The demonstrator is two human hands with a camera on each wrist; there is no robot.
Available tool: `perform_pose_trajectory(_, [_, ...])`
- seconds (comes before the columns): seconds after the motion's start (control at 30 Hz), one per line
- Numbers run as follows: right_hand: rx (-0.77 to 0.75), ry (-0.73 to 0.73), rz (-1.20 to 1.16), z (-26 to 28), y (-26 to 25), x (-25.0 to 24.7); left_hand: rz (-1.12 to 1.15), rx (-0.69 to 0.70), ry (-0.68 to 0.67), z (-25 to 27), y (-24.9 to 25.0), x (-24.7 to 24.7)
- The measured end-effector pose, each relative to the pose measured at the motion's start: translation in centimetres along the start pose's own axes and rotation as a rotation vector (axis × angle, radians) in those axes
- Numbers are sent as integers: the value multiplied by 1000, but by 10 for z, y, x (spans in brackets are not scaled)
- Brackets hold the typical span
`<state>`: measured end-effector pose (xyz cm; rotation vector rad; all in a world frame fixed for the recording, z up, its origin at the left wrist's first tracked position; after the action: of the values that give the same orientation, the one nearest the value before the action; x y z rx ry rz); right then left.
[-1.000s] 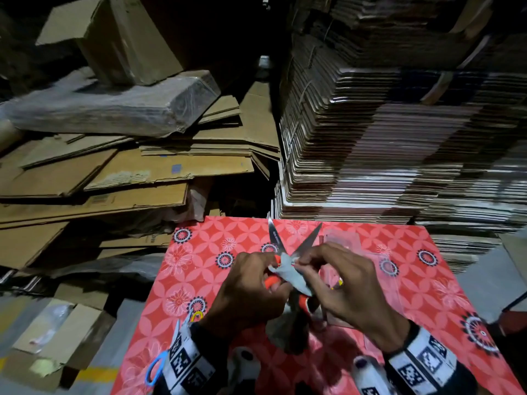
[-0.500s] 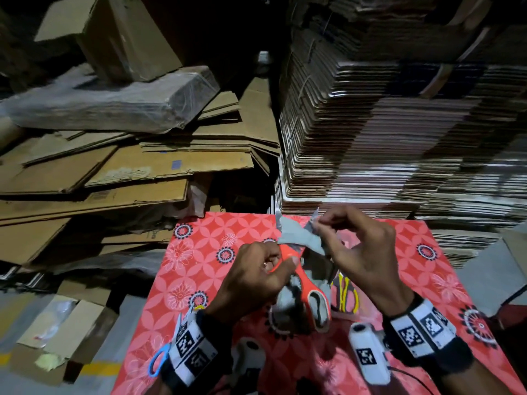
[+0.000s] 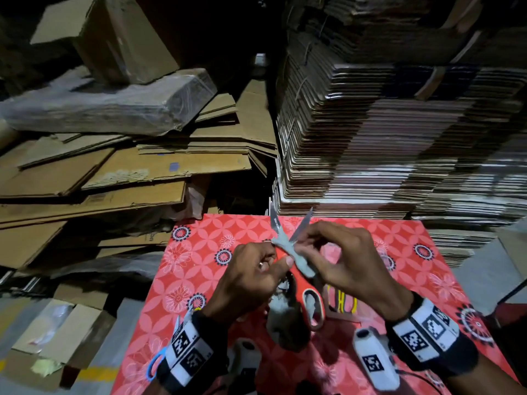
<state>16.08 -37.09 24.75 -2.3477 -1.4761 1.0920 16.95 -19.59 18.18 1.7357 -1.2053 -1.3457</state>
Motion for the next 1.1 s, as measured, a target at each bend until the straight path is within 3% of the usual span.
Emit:
perform_pose_trajectory(0.13, [78, 228, 86, -12, 7, -19, -39, 54, -5, 2, 5, 2])
perform_pose_trajectory(0.2, [35, 178, 103, -6, -2, -8, -58, 71, 18, 1, 7, -1])
perform_pose_trajectory(0.27, [-9, 31, 58, 7, -8, 7, -82, 96, 4, -1, 7, -4])
perform_pose_trajectory(0.33, [17, -12, 20, 7, -1, 6, -120, 124, -16, 1, 8, -4])
perform_pose_trajectory(0.5, [114, 270, 105, -10, 17, -21, -96, 134, -51, 5, 14, 2])
perform_pose_trajectory(0.7, [-13, -6, 35, 17, 0, 12, -127, 94, -29, 3, 0, -1])
perform_pose_trajectory(0.87, [121, 263, 61, 0, 18, -13, -108, 126, -35, 6, 11, 3])
perform_pose_trajectory(1.03, [52, 25, -10, 18, 1, 15, -119, 93, 2, 2, 2, -2])
perform_pose_trajectory(1.1, [90, 64, -26, 12, 12, 6, -157, 122, 12, 6, 2, -1])
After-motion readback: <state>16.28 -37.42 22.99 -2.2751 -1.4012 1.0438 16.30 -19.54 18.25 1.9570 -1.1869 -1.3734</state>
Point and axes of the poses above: each hand's wrist, its own z-axis away from the middle knuckle, its own x-axis out of the palm, y = z × x, the point moved 6 cm from there along -z, towards the middle knuckle, and after that the axes turned 10 degrees about y, right-handed, at the moved point
